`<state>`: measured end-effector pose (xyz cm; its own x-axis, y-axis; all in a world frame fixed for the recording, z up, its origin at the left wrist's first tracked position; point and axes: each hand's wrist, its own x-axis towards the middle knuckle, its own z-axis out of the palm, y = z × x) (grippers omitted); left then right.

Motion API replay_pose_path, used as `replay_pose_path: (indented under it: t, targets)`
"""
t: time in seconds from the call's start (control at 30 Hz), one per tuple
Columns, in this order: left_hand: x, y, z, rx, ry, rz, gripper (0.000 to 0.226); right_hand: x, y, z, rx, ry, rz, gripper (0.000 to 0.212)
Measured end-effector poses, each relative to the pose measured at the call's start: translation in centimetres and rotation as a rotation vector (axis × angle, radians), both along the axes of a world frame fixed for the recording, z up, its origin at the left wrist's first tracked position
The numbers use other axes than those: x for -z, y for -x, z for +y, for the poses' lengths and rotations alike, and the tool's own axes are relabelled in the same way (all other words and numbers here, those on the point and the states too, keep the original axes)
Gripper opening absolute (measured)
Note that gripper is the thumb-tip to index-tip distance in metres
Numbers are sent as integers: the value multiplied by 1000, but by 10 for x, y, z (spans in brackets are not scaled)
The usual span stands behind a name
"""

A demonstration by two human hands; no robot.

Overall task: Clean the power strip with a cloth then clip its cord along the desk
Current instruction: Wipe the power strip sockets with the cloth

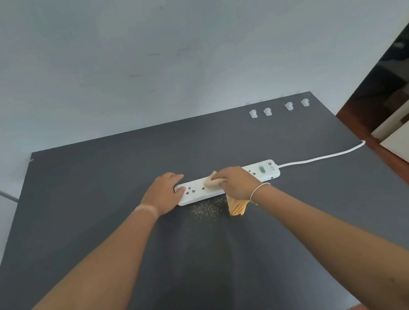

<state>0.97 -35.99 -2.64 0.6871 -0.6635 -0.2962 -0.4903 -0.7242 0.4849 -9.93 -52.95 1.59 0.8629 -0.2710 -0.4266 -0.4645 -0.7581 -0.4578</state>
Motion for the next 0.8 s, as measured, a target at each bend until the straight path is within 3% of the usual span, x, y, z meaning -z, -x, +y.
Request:
replay_pose_path:
  t: [0.1, 0.17, 0.23, 0.33, 0.43, 0.5, 0.63, 0.7, 0.8]
  targets:
    - [-4, 7, -16, 86, -35, 1, 55, -1, 14, -16, 120, -174, -74, 44]
    - [-5, 11, -21, 137, -79, -3, 62, -3, 18, -35, 294, -85, -142, 44]
    - [-5, 13, -22, 167, -120, -7, 66, -4, 22, -52, 392, 63, -89, 37]
    - [-3, 14, -23, 175, -148, -17, 66, -4, 25, -51, 276, 84, 52, 29]
    - [-4, 15, -23, 158, -146, -9, 65, 3, 27, -36, 88, -160, -13, 42]
    - [-4, 15, -23, 156, -147, -8, 65, 3, 26, -42, 138, -197, -88, 42]
    - [-3, 15, -24, 149, -138, -12, 65, -2, 31, -76, 426, 96, -69, 31]
    - [-2, 15, -25, 146, -133, -9, 65, -2, 35, -74, 348, 136, 29, 26]
    - [-2, 14, -26, 144, -143, -17, 65, 2, 35, -58, 179, -76, 4, 39]
